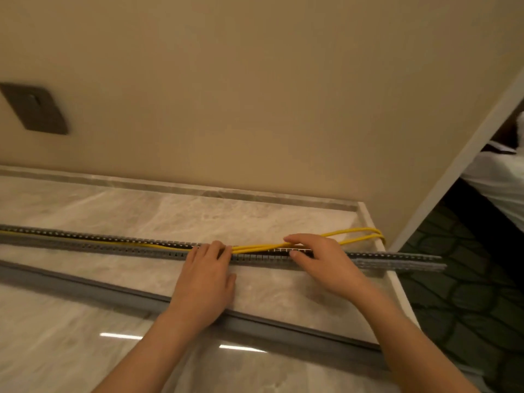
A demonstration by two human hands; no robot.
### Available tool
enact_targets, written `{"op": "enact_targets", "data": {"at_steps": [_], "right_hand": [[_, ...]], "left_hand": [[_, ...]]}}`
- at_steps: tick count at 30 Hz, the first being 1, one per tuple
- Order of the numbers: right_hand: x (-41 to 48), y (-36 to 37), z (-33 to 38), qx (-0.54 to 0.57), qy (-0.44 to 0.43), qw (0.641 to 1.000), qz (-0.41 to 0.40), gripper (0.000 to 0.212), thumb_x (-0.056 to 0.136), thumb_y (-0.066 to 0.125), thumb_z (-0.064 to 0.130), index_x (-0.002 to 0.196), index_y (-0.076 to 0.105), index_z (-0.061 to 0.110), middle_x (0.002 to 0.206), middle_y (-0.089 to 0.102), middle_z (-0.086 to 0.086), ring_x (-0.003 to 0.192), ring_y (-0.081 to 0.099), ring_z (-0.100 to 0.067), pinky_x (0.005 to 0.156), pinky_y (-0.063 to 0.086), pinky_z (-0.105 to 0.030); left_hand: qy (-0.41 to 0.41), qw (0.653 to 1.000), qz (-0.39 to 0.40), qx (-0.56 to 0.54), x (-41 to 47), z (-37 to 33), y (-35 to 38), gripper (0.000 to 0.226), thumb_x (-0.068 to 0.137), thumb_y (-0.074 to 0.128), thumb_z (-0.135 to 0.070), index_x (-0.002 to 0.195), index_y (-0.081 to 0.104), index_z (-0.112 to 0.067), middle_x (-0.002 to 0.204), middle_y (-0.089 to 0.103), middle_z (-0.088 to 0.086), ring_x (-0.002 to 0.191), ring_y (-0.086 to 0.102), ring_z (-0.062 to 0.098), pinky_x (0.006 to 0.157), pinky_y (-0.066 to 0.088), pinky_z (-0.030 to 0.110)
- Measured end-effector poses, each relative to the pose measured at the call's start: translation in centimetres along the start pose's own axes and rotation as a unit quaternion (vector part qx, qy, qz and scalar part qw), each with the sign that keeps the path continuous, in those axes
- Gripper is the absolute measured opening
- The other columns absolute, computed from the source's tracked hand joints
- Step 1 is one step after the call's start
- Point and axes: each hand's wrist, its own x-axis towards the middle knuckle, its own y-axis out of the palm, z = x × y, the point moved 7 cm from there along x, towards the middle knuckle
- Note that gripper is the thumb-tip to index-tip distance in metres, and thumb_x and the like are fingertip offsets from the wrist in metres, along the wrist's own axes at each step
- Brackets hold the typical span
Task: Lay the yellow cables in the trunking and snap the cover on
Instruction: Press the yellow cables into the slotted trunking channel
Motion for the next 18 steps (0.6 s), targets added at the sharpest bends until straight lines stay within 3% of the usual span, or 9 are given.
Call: {"op": "enact_targets", "data": {"at_steps": [6,10,14,18], "right_hand": [[0.8,-3.1,-4.1,-0.038,0.063,0.997,-0.014,0.03,0.093,0.052,0.024,0.123,0.056,0.023,0.127,0.058,-0.002,0.102,0.058,-0.017,0.084,0.043,-0.027],[1.3,-4.0,-6.3,-0.096,0.091,0.991,-0.021,0.032,0.091,0.052,0.038,0.12,0.059,0.023,0.12,0.063,0.0,0.107,0.055,-0.02,0.089,0.045,-0.035],[1.6,-3.9,-6.7,-0.191,0.067,0.978,-0.046,0.038,0.083,0.047,0.061,0.098,0.065,0.032,0.088,0.064,0.007,0.089,0.052,-0.014,0.079,0.038,-0.033],[1.8,-3.4,-6.8,-0.191,0.076,0.976,-0.064,0.044,0.071,0.043,0.075,0.077,0.059,0.034,0.067,0.054,0.014,0.071,0.044,-0.007,0.074,0.029,-0.031]], "left_hand": [[-0.009,0.998,0.024,0.054,0.6,-0.9,0.2,0.049,0.091,0.04,-0.035,0.134,0.041,-0.013,0.127,0.048,0.003,0.118,0.042,0.021,0.107,0.027,0.031],[-0.014,0.995,0.046,0.092,0.7,-1.6,0.2,0.049,0.091,0.04,-0.038,0.129,0.046,-0.007,0.121,0.054,0.008,0.113,0.047,0.025,0.104,0.033,0.034],[-0.002,0.996,0.011,0.087,0.4,-1.7,-0.5,0.045,0.076,0.066,-0.031,0.113,0.061,-0.005,0.093,0.067,0.01,0.087,0.061,0.027,0.086,0.05,0.039],[-0.005,0.999,0.012,0.034,-0.1,-1.4,0.0,0.054,0.08,0.063,-0.029,0.131,0.05,-0.017,0.107,0.062,0.01,0.1,0.056,0.029,0.09,0.047,0.039]]}}
